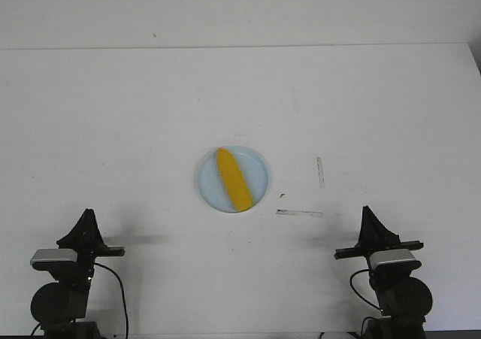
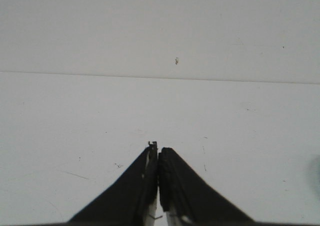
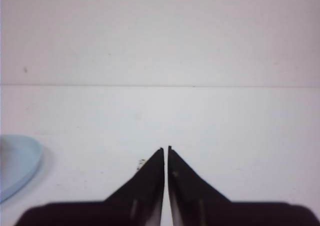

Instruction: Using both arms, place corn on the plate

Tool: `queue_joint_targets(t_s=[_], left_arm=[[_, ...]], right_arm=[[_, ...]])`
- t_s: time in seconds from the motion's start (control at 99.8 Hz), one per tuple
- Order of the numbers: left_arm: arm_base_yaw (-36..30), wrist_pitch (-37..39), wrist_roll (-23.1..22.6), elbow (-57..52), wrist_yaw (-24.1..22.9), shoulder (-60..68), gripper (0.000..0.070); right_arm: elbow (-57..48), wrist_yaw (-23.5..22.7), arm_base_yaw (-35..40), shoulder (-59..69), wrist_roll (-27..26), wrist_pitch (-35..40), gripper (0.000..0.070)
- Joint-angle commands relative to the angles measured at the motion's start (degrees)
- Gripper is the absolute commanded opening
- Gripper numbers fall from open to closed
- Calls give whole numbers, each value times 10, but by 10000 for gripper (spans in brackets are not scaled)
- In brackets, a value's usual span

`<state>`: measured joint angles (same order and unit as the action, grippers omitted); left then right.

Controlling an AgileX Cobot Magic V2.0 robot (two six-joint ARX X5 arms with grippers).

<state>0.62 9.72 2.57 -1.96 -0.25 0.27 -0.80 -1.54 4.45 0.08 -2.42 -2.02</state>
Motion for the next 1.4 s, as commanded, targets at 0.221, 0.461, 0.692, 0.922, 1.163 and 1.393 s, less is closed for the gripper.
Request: queue_joint_targets(t_s=[0.221, 0.461, 0.692, 0.922, 1.163, 1.393], left_arm=[[0, 7, 3, 12, -1, -1, 1], [0, 7, 3, 12, -1, -1, 1], [0, 7, 3, 12, -1, -1, 1], [0, 7, 3, 12, -1, -1, 1], [0, 7, 3, 12, -1, -1, 1], [0, 7, 3, 12, -1, -1, 1]], right_arm=[[1, -1, -16, 0, -5, -19, 11], [1, 0, -16, 0, -5, -19, 11], [1, 0, -16, 0, -5, -19, 11], [1, 0, -16, 0, -5, -19, 11], [1, 0, -16, 0, -5, -19, 11], [1, 0, -16, 0, -5, -19, 11]])
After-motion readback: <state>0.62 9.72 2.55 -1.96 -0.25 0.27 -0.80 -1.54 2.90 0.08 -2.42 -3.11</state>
